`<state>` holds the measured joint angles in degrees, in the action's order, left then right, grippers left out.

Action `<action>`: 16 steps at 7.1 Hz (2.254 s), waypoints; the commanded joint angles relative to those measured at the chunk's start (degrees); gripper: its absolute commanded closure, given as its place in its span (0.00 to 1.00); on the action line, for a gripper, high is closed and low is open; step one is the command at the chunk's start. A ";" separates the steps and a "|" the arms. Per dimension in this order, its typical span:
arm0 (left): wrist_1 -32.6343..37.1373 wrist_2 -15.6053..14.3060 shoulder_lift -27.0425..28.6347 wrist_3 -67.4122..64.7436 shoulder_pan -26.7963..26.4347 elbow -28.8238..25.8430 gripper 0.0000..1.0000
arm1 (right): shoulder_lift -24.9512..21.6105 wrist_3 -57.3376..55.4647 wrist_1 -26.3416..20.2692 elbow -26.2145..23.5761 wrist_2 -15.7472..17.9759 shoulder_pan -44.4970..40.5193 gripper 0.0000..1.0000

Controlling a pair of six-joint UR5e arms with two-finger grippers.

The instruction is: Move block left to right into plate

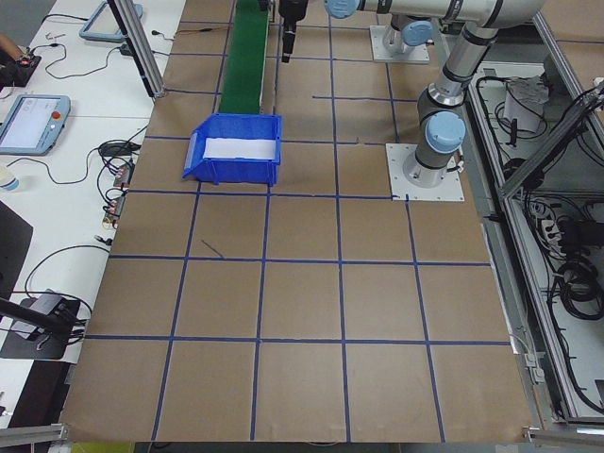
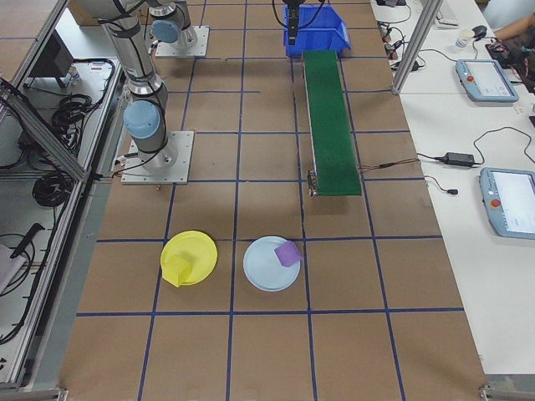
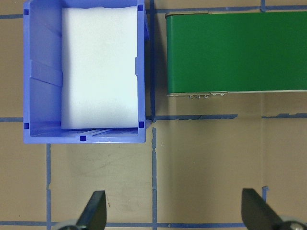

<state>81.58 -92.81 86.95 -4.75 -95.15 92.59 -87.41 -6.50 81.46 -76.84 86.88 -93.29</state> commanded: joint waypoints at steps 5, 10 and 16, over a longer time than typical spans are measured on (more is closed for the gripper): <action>0.24 0.26 -0.02 0.00 0.23 -0.30 0.00 | -0.22 0.00 -1.83 -0.33 0.05 0.13 0.00; 0.24 0.70 0.07 -0.17 0.14 -0.30 0.00 | -0.48 1.68 -1.48 -1.37 4.81 2.68 0.00; 0.07 0.88 0.07 -0.26 0.14 -0.30 0.00 | -0.48 4.40 -0.51 -1.82 1.36 2.68 0.00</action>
<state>81.79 -92.00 87.01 -4.94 -95.01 92.29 -87.85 -1.92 80.93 -78.52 88.29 -90.64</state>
